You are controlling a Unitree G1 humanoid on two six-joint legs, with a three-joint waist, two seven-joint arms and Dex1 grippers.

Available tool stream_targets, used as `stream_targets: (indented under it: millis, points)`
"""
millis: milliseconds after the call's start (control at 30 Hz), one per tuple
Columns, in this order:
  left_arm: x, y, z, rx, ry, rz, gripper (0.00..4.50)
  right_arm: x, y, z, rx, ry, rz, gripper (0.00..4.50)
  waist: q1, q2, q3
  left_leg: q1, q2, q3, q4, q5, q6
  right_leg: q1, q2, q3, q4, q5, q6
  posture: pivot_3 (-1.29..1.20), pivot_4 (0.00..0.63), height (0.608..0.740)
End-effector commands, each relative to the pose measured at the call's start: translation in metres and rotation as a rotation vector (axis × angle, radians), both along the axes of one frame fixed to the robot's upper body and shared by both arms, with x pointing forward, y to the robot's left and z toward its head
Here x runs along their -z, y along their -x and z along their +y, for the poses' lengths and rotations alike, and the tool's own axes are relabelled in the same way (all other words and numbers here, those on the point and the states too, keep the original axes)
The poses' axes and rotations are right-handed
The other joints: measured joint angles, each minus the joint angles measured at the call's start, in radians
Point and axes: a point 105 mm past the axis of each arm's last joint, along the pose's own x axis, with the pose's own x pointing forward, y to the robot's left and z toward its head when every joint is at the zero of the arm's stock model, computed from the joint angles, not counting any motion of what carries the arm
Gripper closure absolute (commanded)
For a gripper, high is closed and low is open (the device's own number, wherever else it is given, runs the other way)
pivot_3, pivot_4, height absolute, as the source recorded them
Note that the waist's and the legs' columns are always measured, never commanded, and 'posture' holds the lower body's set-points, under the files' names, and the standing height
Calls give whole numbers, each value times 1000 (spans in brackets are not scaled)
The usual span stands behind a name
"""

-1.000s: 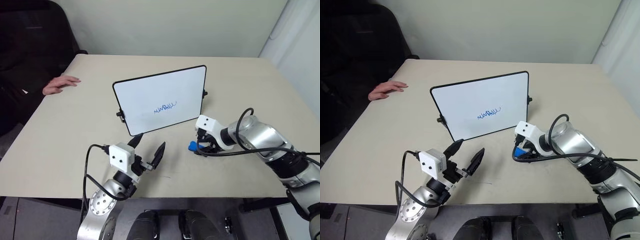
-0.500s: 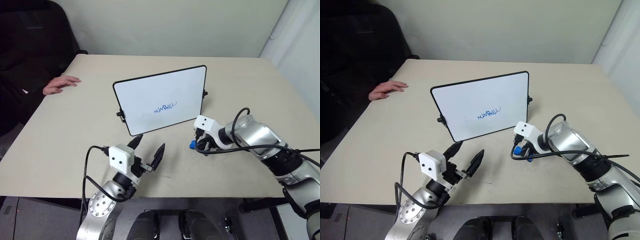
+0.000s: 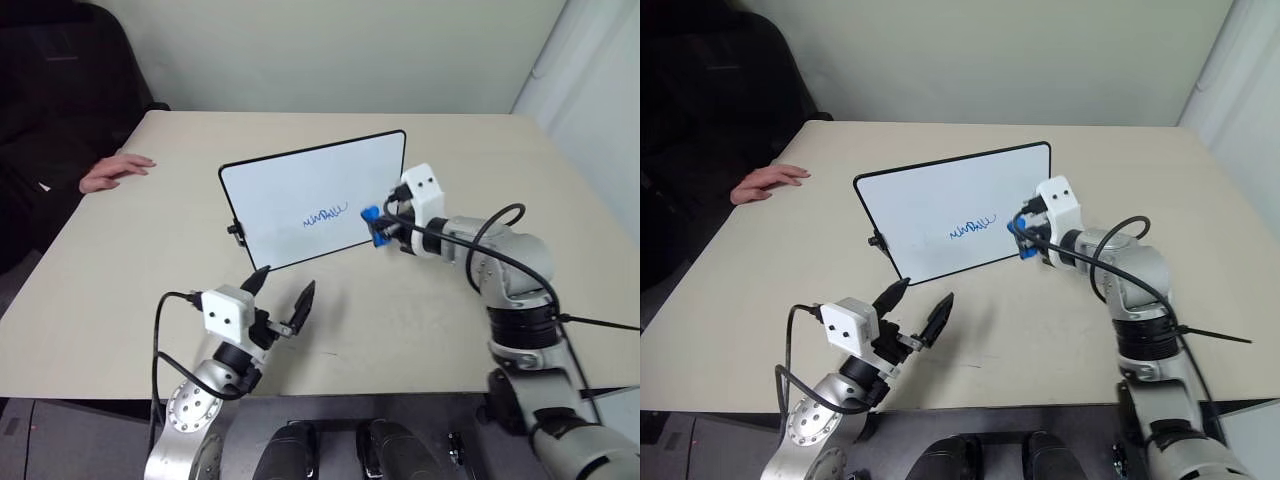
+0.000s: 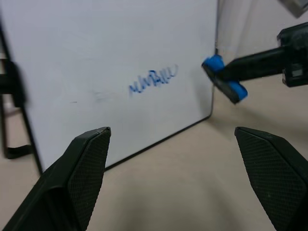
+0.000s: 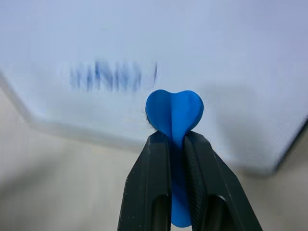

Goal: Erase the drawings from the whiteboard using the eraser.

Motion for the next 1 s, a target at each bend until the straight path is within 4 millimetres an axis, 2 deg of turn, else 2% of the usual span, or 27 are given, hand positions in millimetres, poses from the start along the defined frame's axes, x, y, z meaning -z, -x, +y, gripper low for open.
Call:
stream_targets:
  millis: [33,200,267,400,500,833,1000]
  points:
    - [-8,-1,6,6,2,-34,0,-21,-8,-2,121,-75,-161,4374,1,0,0,-1,0,0,0,0,0,-1,0,0,0,0,0,0,150,740]
    - [-10,-3,8,11,-3,-41,0,-24,-16,-4,223,-147,-231,4374,2,0,0,-4,0,0,2,-3,1,-3,0,0,-1,1,-2,0,150,740]
    - [-11,-4,9,12,-5,-43,0,-21,-19,-5,246,-153,-236,4374,1,0,0,-5,0,0,2,-3,1,-3,0,0,-1,4,-6,0,150,740]
    - [-13,-5,8,19,-13,-47,0,-11,-18,-3,259,-160,-245,4374,0,0,0,-5,0,0,2,-3,1,-3,0,0,-1,3,-4,0,150,740]
    - [-13,-5,8,23,-15,-50,0,-4,-14,4,243,-150,-253,4374,0,0,0,-5,0,0,2,-3,1,-4,0,0,-1,1,1,0,150,740]
    - [-15,-6,7,35,-18,-59,0,16,-15,24,195,-114,-211,4374,-7,0,0,-7,0,0,2,-3,1,-3,0,0,-1,2,2,0,150,740]
    - [-16,-7,7,39,-19,-63,0,26,-13,41,137,-75,-195,4374,-12,0,0,-7,0,0,2,-2,1,-3,0,0,-1,4,0,0,150,740]
